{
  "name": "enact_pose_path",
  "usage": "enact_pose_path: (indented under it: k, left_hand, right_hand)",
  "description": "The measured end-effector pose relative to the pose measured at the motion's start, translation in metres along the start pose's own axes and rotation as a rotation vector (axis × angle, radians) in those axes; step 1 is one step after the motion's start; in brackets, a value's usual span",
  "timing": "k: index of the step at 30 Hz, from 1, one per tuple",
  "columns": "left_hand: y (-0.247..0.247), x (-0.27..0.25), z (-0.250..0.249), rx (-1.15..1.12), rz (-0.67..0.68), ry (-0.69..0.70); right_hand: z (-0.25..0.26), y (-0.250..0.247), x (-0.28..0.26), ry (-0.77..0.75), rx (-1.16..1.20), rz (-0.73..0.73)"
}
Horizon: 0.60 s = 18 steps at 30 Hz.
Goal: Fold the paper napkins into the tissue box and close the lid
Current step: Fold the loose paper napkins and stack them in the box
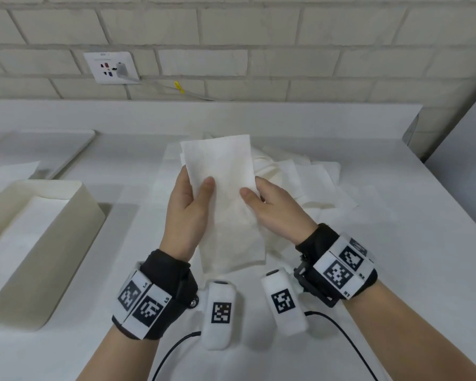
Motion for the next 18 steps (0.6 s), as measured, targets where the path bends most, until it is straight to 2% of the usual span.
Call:
enact_pose_path:
  k: [2, 5, 8, 11, 15, 18]
  left_hand:
    - [0.006, 0.001, 0.004, -0.038, 0.024, 0.009]
    - [0.015, 0.003, 0.008, -0.100, 0.008, 0.006]
    - [0.018, 0.006, 0.013, -0.115, -0.026, -0.005]
    - [0.012, 0.008, 0.020, -0.065, -0.077, -0.001]
    - [0.004, 0.010, 0.028, 0.075, -0.086, -0.030]
    - [0.005, 0.009, 0.034, 0.055, -0.084, -0.112]
  right_hand:
    - [-0.004, -0.006, -0.004, -0.023, 0.096, 0.023]
    - [-0.014, -0.009, -0.014, -0.024, 0.159, 0.162]
    - [-0.024, -0.014, -0.027, 0.072, -0.017, 0.213]
    - [-0.038, -0.022, -0.037, 0.166, -0.089, 0.204]
    - [-0.066, -0.029, -0.040, 0.426, -0.476, 0.288]
    - [-0.080, -0.022, -0.038, 0.574, -0.680, 0.373]
Point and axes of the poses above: each hand's wrist, its own x-axis towards the middle knuckle, its own y-axis out of the palm, z = x × y, the point moved 4 cm from there along x, towards the middle knuckle, and after that the axes turned 15 degrees about z, right-handed, at the moved point
